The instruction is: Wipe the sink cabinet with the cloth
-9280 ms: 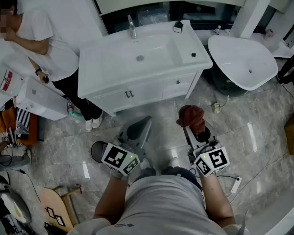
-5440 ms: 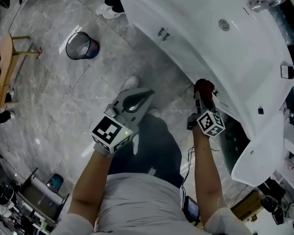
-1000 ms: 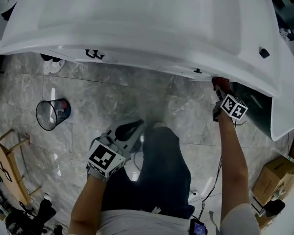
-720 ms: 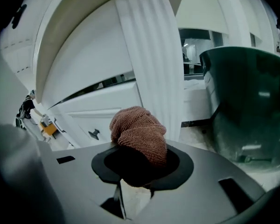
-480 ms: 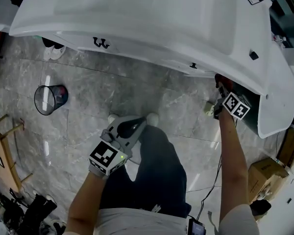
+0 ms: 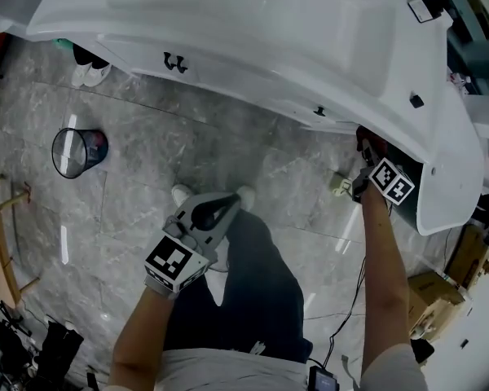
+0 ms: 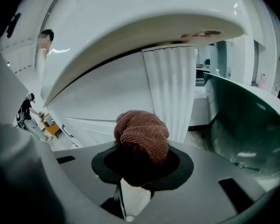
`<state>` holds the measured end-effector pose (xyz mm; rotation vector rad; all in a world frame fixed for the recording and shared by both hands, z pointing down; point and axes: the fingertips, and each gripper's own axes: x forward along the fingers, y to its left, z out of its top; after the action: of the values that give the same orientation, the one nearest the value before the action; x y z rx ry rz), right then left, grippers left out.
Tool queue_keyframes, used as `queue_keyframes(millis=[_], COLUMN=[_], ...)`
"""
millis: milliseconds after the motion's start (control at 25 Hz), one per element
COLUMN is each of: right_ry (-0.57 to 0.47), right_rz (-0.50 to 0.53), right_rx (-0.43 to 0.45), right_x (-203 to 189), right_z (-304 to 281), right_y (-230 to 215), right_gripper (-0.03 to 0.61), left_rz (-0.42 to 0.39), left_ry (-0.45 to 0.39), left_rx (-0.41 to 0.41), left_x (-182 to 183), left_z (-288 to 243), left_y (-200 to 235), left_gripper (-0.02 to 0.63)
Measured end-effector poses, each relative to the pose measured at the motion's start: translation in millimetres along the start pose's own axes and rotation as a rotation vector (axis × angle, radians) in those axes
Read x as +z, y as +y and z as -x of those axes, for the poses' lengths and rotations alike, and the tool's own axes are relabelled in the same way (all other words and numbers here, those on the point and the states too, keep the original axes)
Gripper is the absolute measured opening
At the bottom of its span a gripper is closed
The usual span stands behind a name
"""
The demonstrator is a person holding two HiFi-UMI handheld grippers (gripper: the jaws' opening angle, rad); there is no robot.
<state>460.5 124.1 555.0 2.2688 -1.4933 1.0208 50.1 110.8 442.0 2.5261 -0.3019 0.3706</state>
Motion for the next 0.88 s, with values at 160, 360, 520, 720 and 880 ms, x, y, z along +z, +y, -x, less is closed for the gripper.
queue_keyframes(millis=[160,360,520,720,880], right_ry=[-0.019,-0.011,-0.019,-0.016,0.007], right_rz=[-0.003,0.006,0.018,0.018,0.024], right_rx=[0.001,0.015,0.069,0.142,0.207], right_x=[4.2,7.1,10.5,10.2,7.4], right_z=[-2.0,-5.4,-12.8,-25.9,-39.0], right_y=[9.5,27.1,62.9,116.9,161.5], right_gripper=[0.127,0.127,0.127,0.127,0.127], left_rz=[0.008,0.026,0.042,0.055,0.071], left_ry=[-0.017,-0.04,-0.055,-0.084,-0.097], left_rx=[0.011,0.035,0.051,0.08,0.114], left_x=[-2.7,-3.3,-6.1,-7.6,-10.1], left_z=[6.2,16.9,21.4,30.7,43.3], left_y=[3.7,8.1,14.3,22.7,34.6], left_gripper=[0.011,0.011,0.011,0.011,0.011])
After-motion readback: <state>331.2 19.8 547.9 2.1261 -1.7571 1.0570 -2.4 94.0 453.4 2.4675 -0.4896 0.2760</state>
